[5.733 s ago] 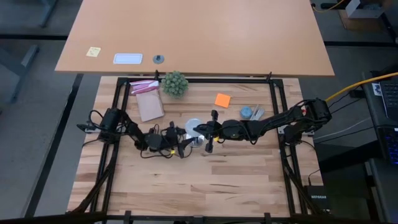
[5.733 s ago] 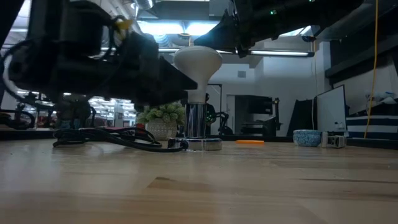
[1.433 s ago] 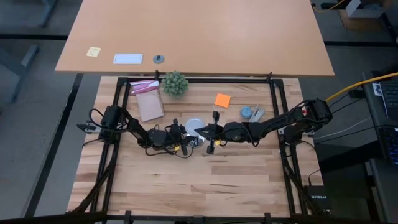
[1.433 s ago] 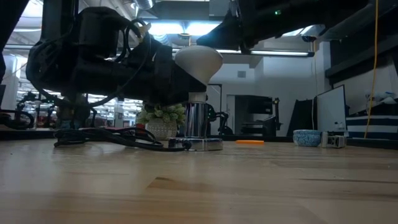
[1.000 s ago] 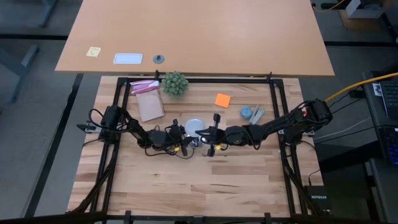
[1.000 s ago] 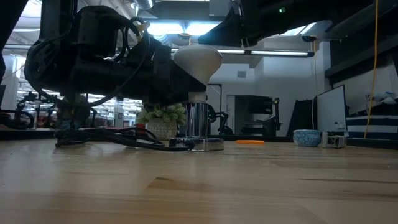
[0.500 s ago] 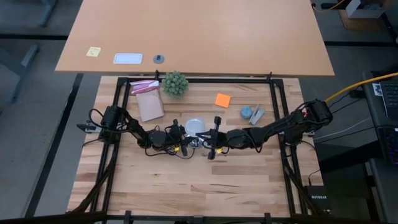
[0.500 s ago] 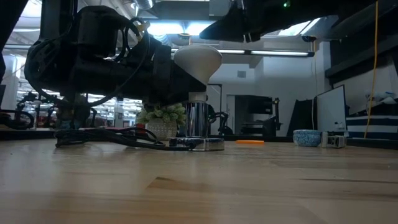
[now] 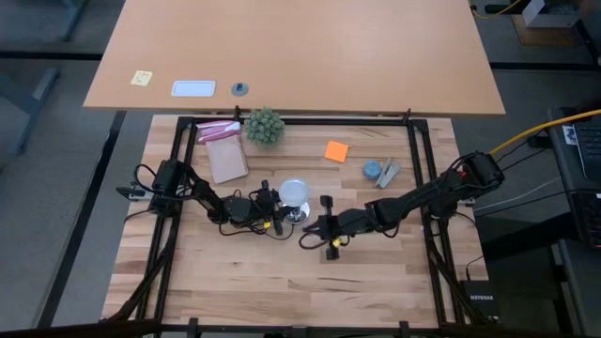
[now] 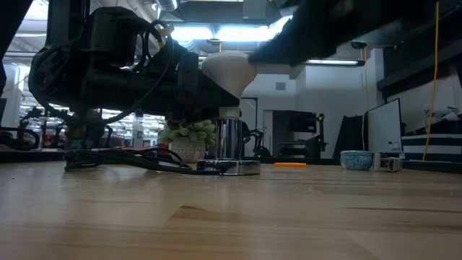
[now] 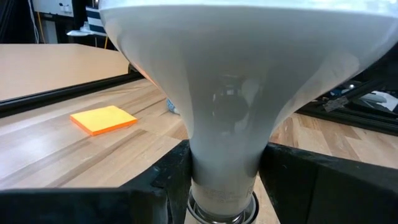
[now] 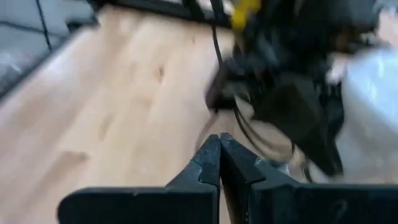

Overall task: Screw lightbulb
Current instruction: Insert the white lightbulb into the silver lamp

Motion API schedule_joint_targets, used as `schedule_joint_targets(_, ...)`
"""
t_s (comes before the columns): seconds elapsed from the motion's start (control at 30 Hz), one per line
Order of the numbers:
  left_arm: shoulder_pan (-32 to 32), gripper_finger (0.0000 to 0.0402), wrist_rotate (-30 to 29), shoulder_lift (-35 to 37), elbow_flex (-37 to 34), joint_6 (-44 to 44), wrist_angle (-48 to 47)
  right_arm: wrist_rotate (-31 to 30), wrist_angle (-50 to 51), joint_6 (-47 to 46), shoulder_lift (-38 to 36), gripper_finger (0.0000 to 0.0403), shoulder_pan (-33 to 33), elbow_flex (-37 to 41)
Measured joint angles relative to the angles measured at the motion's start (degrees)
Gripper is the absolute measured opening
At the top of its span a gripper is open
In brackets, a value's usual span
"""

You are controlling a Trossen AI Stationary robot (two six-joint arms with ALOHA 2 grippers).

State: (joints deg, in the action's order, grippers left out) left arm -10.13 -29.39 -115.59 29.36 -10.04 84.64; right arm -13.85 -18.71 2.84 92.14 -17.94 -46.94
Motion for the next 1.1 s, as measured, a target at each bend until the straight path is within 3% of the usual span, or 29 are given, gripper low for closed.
schedule_joint_targets(0.53, -0.02, 0.0152, 0.0, 0.0, 0.0, 0.15, 0.0, 2.85, -3.69, -0.86, 16.23, 0.0007, 4.09, -0.04)
schedule_joint_targets(0.83, 0.0, 0.0153, -0.15, 0.0, -0.02, 1.01, -0.02, -0.9, -1.91, -4.19, 17.81, 0.0007, 7.09, -0.04)
schedule_joint_targets(1.1, 0.11, 0.0153, -1.36, 0.0, -0.07, 1.6, -0.1, -0.78, -1.03, -6.03, 17.7, 0.0007, 10.28, -0.07)
